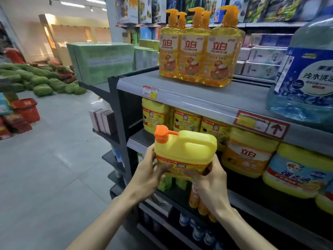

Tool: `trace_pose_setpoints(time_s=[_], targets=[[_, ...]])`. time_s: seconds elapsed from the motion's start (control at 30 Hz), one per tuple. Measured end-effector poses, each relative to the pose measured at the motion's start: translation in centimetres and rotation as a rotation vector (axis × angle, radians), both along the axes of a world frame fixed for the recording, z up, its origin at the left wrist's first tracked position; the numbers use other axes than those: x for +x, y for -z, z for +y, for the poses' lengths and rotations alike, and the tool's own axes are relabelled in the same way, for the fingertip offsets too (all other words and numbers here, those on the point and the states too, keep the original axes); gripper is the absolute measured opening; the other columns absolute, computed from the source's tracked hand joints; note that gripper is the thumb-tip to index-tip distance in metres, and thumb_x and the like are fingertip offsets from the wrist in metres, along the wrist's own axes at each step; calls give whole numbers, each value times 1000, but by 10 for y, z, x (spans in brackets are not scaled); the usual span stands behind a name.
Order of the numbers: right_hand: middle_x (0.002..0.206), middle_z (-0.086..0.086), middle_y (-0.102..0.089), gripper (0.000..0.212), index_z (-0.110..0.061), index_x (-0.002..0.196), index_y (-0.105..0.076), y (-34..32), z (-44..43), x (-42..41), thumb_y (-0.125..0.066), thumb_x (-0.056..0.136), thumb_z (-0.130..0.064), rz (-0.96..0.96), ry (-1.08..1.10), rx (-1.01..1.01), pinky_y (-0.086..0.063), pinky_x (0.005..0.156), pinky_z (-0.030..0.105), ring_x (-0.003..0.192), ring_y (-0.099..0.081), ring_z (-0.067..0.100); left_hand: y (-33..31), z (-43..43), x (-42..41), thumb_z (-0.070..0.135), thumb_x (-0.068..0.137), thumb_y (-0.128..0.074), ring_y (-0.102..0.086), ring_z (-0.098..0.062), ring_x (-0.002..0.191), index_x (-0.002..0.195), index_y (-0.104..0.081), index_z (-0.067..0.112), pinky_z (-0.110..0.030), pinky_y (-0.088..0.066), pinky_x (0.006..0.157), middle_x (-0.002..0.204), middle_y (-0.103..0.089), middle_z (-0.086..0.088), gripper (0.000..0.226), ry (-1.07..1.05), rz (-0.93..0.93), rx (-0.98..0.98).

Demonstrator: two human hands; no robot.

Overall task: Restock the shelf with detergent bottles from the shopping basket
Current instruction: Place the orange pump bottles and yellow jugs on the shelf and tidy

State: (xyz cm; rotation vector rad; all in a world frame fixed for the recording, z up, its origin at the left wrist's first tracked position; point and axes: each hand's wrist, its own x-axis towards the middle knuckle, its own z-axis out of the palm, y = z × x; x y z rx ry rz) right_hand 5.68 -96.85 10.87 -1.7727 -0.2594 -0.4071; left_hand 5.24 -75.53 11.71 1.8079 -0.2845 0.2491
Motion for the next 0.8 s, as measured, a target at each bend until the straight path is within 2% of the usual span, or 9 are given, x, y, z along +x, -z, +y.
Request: trace_pose_setpoints(time_s=[0.1,0.17,0.27,0.33,0.4,0.47,0.53,0.63,0.8], targets=[[109,-22,-74,53,-28,125,-65,10,11,25,-91,81,-15,-10,75,45,-60,77,20,102,-71,3,-3,7,26,21,101,-64,-57,-8,135,154,-37,23,-25,-50,109,136,-62,21,60,22,-33,43],[106,-28,-74,42,-33,115,-66,17,21,42,-86,86,-9,-2,106,76,-60,76,20,99,-73,2,-4,12,43,17,101,-63,-58,-8,134,149,-42,25,-24,-51,108,134,-63,21,53,22,-43,53],[120,-29,-71,56,-38,133,-60,27,39,68,-83,89,-11,35,137,135,-57,91,25,115,-68,-3,-1,20,73,16,102,-61,-63,-9,129,143,-48,29,-27,-53,105,132,-66,21,45,1,-64,97],[128,-22,-70,64,-41,138,-57,33,47,83,-88,84,-28,66,202,145,-56,94,32,120,-66,2,1,23,91,11,102,-61,-63,-5,127,143,-48,30,-24,-53,103,132,-66,25,47,-20,-60,114],[128,-13,-72,71,-31,141,-60,42,50,98,-89,77,-42,73,248,152,-59,92,35,117,-68,7,7,24,108,10,102,-62,-63,1,126,141,-51,29,-20,-53,101,131,-67,29,44,-22,-39,120],[127,-6,-74,73,-22,143,-61,51,53,110,-91,77,-32,57,316,129,-60,93,41,117,-69,11,13,25,122,14,102,-64,-63,3,124,141,-54,23,-17,-52,100,130,-68,29,42,-26,-27,106],[129,-5,-74,73,-20,144,-61,59,57,118,-93,78,-20,74,358,133,-60,95,47,119,-69,14,18,25,134,12,103,-63,-62,-4,131,147,-53,16,-21,-51,104,136,-68,19,45,-12,-39,85],[134,-8,-72,80,-23,149,-57,60,67,126,-89,76,-33,94,400,165,-58,98,51,123,-68,15,23,26,146,8,104,-61,-56,-11,140,153,-48,12,-27,-48,112,147,-63,9,50,45,-19,16],[134,-12,-71,85,-28,150,-55,52,79,135,-87,73,-48,118,432,203,-57,102,51,123,-69,12,31,29,165,6,103,-63,-60,-2,132,154,-48,12,-14,-51,98,143,-66,12,53,37,38,-60]])
